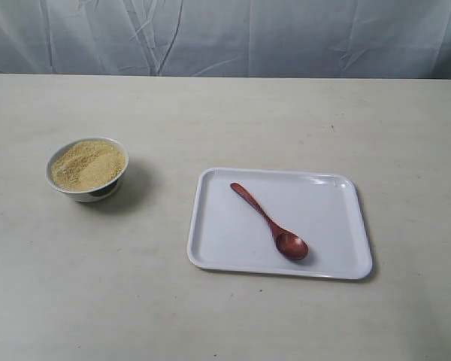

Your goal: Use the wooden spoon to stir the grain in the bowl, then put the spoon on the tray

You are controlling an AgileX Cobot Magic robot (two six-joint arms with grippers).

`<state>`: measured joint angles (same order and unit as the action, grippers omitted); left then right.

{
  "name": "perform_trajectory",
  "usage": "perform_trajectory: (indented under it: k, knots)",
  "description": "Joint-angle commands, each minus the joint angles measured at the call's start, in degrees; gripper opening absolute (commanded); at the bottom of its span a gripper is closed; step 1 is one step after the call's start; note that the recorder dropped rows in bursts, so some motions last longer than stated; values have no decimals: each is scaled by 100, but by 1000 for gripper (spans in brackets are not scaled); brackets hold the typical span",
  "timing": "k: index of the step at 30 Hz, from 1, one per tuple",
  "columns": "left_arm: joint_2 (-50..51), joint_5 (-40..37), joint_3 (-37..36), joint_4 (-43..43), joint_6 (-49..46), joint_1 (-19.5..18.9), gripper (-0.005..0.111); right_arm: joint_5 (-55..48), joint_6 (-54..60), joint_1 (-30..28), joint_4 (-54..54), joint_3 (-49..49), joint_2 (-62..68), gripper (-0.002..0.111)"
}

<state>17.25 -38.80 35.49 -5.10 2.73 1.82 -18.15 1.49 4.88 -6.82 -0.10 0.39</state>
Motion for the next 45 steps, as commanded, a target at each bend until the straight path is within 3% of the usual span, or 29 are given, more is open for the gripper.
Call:
perform_trajectory:
  k: [1,7,13,45]
  knots:
    - [-724,1127,-933,166,-9,-10,0,58,3,-25,-12,10,-39,0]
    - [-1660,2135,-2429,337,4,-10,0,58,3,-25,-12,10,-39,0]
    - [-1725,2684,-3549,570,4,-10,0,58,3,-25,-12,10,-39,0]
    - [-1725,2510,-3549,510,-10,-10,0,58,3,-25,-12,10,-39,0]
